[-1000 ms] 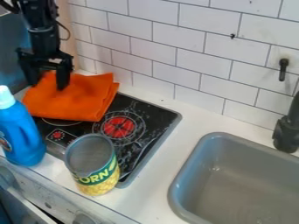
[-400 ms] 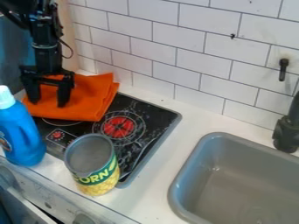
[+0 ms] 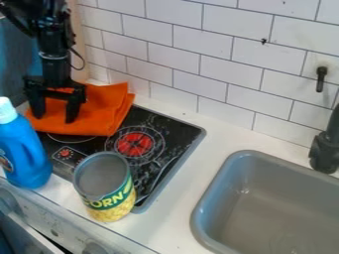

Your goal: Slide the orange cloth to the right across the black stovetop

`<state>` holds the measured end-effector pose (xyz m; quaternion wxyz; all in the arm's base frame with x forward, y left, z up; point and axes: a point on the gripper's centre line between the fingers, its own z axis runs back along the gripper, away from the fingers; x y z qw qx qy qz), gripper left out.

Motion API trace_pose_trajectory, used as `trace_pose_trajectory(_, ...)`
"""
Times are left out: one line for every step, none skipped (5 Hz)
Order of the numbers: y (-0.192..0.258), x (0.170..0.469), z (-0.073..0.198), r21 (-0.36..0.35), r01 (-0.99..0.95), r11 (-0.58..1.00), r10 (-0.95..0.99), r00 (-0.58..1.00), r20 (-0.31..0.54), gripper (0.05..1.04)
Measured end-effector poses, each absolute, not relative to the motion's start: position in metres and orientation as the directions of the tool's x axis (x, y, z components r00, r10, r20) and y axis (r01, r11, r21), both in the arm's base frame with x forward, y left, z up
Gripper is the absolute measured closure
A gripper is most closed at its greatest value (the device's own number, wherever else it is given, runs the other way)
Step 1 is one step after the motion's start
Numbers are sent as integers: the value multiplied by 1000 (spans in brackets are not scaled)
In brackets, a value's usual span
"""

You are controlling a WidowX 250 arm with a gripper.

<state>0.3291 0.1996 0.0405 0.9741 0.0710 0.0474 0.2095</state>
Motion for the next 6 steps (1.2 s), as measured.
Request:
trace_pose_trajectory(189, 335, 42, 238, -401, 884, 415, 910, -6, 83)
trace_pose_trajectory(181, 339, 42, 195, -421, 886, 432, 902, -18, 83)
trace_pose_trajectory(160, 345, 39, 62, -398, 915, 402, 912, -76, 83)
trace_pose_trajectory(125, 351, 38, -40, -314, 948, 308, 944, -121, 83)
trace_pose_trajectory(85, 337, 40, -121, -208, 971, 188, 970, -156, 83)
trace_pose_trajectory(64, 315, 40, -141, -172, 975, 148, 975, -165, 83)
